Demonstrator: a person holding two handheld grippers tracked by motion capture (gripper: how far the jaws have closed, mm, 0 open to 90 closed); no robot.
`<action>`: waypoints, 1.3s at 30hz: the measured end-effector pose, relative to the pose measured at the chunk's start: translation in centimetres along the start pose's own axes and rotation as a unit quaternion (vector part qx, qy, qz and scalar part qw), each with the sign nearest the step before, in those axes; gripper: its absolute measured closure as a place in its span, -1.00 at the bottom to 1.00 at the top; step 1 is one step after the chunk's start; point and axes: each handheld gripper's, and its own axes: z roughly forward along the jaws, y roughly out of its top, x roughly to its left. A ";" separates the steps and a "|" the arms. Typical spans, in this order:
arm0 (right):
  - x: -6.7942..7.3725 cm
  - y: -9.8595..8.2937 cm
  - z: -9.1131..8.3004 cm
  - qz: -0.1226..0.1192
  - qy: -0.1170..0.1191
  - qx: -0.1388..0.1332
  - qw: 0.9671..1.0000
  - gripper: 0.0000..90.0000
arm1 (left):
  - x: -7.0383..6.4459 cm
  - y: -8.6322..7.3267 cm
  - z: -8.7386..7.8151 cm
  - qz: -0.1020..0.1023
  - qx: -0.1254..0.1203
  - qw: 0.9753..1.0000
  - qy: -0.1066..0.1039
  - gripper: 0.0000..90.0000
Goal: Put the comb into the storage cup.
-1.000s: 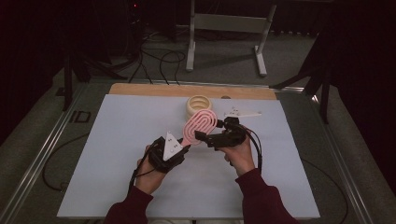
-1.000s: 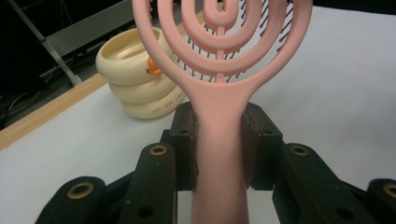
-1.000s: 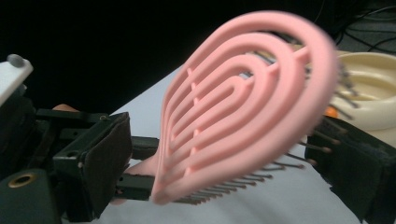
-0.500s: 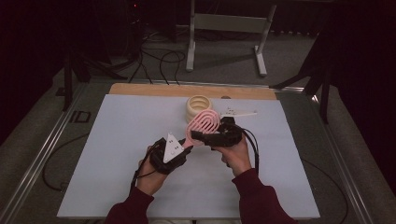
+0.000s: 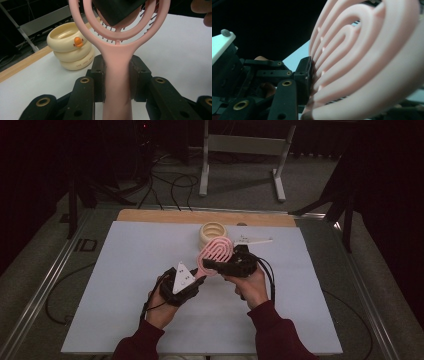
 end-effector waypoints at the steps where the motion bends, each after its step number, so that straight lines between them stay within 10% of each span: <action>1: 0.0 0.0 0.0 0.001 0.001 0.000 1.000 0.34 | 0.0 0.0 0.0 0.000 0.001 1.000 -0.001 0.55; 25: 0.7 -0.2 0.5 -0.002 0.012 -0.006 1.000 0.43 | 0.4 -0.3 0.2 -0.006 0.004 1.000 0.002 0.52; 39: 0.7 -0.1 0.5 -0.002 0.013 -0.015 1.000 0.43 | 0.2 -0.1 0.1 -0.010 0.002 1.000 -0.009 -0.04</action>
